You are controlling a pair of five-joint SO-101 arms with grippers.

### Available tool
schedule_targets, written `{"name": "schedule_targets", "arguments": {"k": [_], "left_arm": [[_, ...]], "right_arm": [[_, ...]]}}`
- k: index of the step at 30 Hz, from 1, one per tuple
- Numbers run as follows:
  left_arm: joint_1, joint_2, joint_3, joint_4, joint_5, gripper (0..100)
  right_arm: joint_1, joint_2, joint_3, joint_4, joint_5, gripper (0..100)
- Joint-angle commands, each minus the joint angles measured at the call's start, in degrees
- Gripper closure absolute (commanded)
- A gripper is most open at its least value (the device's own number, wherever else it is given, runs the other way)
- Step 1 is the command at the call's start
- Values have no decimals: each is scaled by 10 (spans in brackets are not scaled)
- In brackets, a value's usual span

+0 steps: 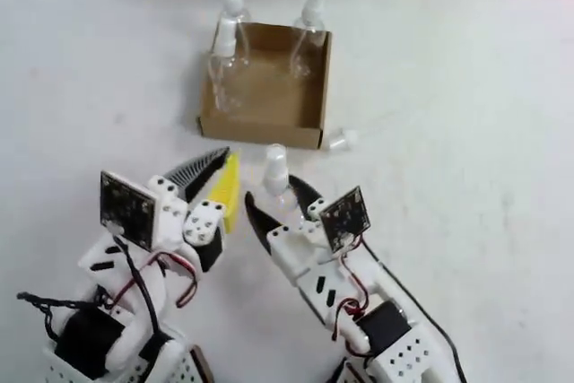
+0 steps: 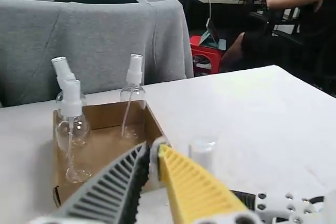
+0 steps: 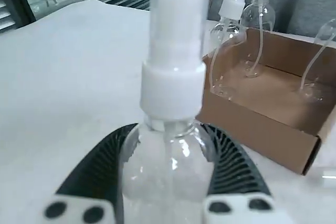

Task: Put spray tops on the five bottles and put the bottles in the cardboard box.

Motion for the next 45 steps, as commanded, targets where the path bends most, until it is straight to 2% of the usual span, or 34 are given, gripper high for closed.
{"name": "schedule_targets", "arguments": {"k": [1,6,17,22,27,35,42,45], "left_arm": [[-59,3,-12,2,-5,945],[-108,3,52,1,-5,945],[-184,3,180,-4,-17,945],[-201,3,239,-15,-69,945],[-201,3,303,-83,-75,980],[-201,3,353,-141,-75,977],[-201,4,354,-104,-76,977],[-201,4,354,-95,-112,977]], "right_arm": [[17,-4,4,-19,6,982],[54,-2,4,-50,6,982],[170,0,4,-189,2,982],[181,0,1,-270,2,982],[182,17,-35,-276,2,982],[180,228,-172,-289,2,982],[177,440,-263,-424,4,982],[181,533,-316,-448,4,982]]}}
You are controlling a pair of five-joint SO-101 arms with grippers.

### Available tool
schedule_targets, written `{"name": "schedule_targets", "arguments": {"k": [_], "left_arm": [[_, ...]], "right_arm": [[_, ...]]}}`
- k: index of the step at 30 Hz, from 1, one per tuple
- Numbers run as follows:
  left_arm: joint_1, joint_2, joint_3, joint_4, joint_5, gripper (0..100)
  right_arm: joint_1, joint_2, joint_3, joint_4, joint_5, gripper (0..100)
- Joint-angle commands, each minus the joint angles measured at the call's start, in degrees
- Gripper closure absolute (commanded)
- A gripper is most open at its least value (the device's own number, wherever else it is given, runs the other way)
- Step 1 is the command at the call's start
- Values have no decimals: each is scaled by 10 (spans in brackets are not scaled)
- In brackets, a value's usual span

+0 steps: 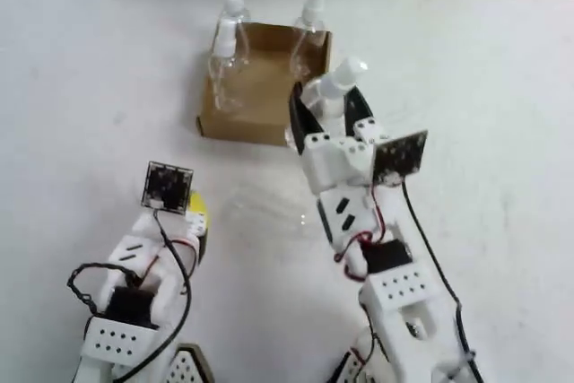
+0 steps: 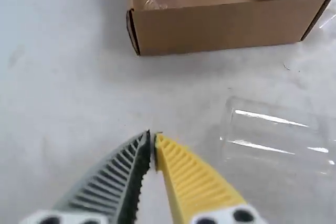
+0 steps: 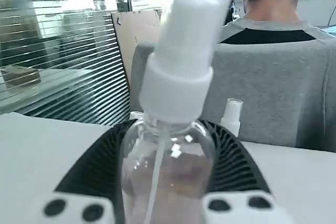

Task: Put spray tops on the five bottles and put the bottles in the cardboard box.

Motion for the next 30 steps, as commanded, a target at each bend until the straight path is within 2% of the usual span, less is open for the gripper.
{"name": "schedule_targets", "arguments": {"k": [1,5,16,30], "left_arm": [[-7,-5,-3,12,-55,977],[-7,-5,-3,17,-85,977],[-7,-4,-3,16,-90,977],[-6,-4,-3,11,-90,977]], "right_arm": [[7,108,-87,-41,5,982],[7,234,-163,-71,5,982],[37,560,-407,-110,6,982],[60,780,-556,-150,7,982]]}}
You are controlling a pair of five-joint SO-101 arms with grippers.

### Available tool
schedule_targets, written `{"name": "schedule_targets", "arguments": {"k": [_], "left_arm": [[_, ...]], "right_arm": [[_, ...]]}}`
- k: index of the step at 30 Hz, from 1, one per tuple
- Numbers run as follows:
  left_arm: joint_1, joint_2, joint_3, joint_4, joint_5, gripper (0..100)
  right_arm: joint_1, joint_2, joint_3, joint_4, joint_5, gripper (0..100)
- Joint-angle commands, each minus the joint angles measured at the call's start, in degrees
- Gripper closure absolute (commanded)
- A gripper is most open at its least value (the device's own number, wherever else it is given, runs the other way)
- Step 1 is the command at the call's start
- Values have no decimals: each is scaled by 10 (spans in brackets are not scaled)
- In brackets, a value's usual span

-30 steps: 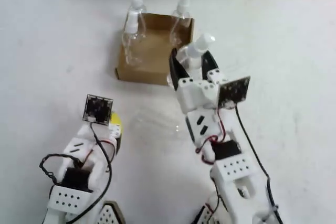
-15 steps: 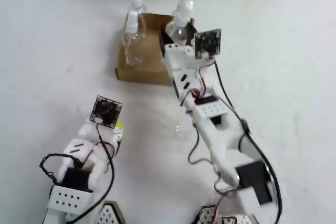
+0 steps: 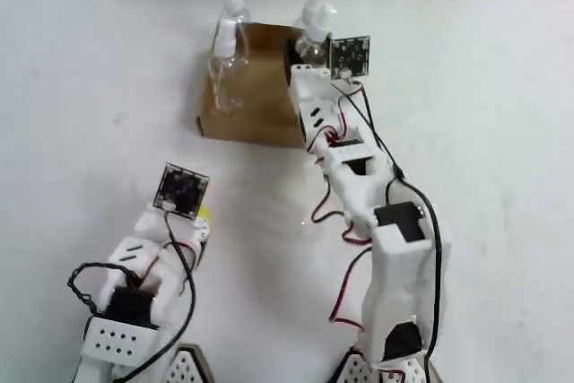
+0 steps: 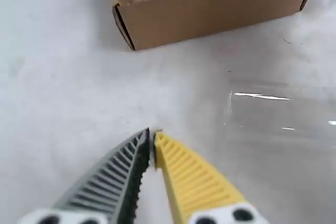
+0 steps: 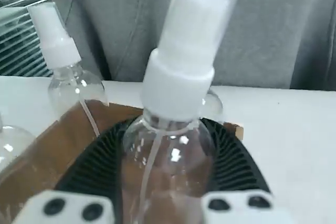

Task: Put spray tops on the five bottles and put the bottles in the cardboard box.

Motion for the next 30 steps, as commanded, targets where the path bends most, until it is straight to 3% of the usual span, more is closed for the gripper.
{"name": "schedule_targets", "arguments": {"k": [1,20,25,30], "left_arm": [[-6,-4,-3,-3,-4,977],[-6,-4,-3,-3,-4,977],[-7,-4,-3,-3,-4,977],[-7,-4,-3,-3,-4,977]], "right_arm": [[4,15,-54,-16,7,982],[15,87,-105,-16,9,982],[14,88,-105,-16,99,982],[14,97,-91,-17,104,982]]}}
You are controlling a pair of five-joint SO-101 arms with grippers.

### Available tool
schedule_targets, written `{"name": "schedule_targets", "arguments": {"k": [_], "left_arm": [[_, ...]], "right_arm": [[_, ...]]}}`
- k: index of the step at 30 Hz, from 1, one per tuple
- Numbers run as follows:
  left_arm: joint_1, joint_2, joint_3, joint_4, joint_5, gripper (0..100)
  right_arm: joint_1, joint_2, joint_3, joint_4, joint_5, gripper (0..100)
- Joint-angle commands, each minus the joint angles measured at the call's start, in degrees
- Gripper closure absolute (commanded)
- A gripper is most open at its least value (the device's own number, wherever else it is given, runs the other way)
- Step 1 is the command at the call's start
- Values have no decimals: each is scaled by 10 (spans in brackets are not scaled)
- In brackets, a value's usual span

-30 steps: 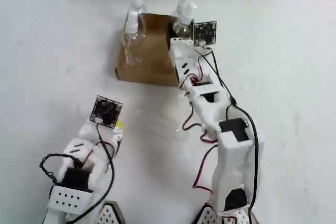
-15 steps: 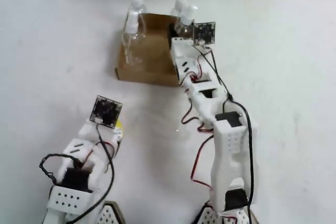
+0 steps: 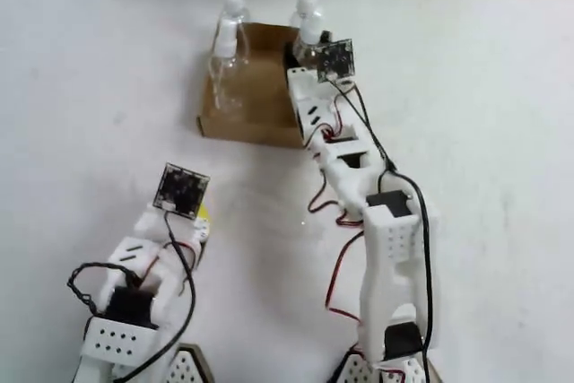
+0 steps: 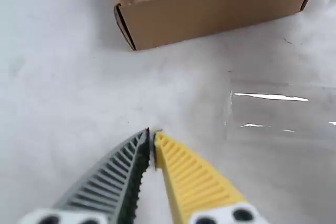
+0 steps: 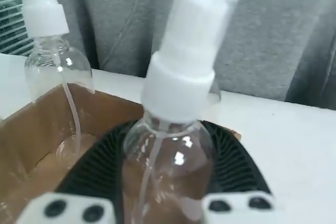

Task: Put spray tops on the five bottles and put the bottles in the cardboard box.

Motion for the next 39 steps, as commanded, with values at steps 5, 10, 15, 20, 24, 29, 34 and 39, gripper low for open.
{"name": "schedule_targets", "arguments": {"k": [5,10,15,20,24,29,34,39], "left_arm": [[-6,-4,-3,-3,-3,977],[-6,-4,-3,-3,-3,977],[-6,-4,-3,-3,-3,977],[-6,-4,-3,-3,-3,977],[-6,-4,-3,-3,-3,977],[-6,-4,-3,-3,-3,977],[-6,-4,-3,-3,-3,977],[-6,-4,-3,-3,-3,977]], "right_arm": [[6,4,-4,-7,13,982],[7,3,-4,-7,13,978],[11,3,-3,-7,13,978],[9,-10,11,-7,13,974],[6,-41,47,-7,13,875],[7,-49,63,-6,13,789],[7,-51,69,-7,13,787],[7,-52,70,-7,13,786]]}}
